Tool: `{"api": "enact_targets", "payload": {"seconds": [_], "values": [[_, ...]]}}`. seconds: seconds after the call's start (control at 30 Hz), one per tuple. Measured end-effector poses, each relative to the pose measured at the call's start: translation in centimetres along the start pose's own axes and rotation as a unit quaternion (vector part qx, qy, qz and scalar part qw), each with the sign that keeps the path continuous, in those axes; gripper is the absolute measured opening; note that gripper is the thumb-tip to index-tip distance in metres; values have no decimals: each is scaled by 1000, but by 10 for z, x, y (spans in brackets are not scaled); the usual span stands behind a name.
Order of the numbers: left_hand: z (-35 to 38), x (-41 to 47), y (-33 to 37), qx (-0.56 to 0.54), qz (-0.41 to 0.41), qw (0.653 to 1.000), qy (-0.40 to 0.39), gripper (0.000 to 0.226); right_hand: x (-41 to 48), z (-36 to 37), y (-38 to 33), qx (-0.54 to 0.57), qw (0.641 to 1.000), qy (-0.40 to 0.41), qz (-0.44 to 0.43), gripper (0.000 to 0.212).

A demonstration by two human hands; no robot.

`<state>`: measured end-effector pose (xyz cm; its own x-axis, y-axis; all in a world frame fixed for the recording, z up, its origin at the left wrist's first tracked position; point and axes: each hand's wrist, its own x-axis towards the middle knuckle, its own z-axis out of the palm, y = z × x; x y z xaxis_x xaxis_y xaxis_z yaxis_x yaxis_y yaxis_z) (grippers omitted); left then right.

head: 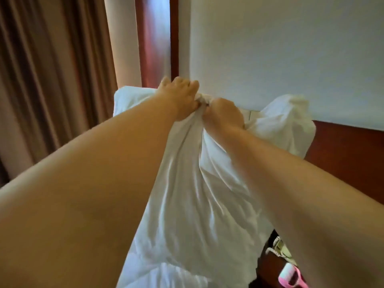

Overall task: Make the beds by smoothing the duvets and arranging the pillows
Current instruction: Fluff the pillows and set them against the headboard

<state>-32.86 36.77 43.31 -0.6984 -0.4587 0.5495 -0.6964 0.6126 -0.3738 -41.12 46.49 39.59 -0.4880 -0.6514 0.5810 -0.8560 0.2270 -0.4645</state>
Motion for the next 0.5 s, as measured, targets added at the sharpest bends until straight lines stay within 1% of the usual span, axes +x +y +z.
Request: {"api": "enact_targets", "payload": {"seconds": [0.1,0.13,0.2,0.23,0.27,0.3,0.33,0.37,0.43,0.5], "values": [[25,27,7,-57,22,996,-59,64,19,16,21,-13,999,30,32,37],[44,34,9,-76,29,993,-85,70,26,29,30,-22,998,32,44,38],[93,50,15,-75,48,987,-133,82,39,64,49,-35,997,21,70,38],[121,59,18,-68,58,984,-153,81,45,84,60,-40,995,9,87,38],[150,69,21,-67,62,981,-169,73,52,105,70,-44,993,-7,106,39],[178,78,26,-74,61,979,-179,59,60,124,80,-49,991,-25,122,39],[204,86,31,-87,56,978,-183,46,70,141,90,-59,988,-44,135,39],[226,97,36,-100,50,977,-179,38,82,154,99,-72,985,-57,147,39],[256,125,43,-115,48,980,-154,33,113,167,113,-100,978,-53,176,39],[268,162,47,-123,71,983,-113,33,148,169,124,-125,972,-18,199,38]]}}
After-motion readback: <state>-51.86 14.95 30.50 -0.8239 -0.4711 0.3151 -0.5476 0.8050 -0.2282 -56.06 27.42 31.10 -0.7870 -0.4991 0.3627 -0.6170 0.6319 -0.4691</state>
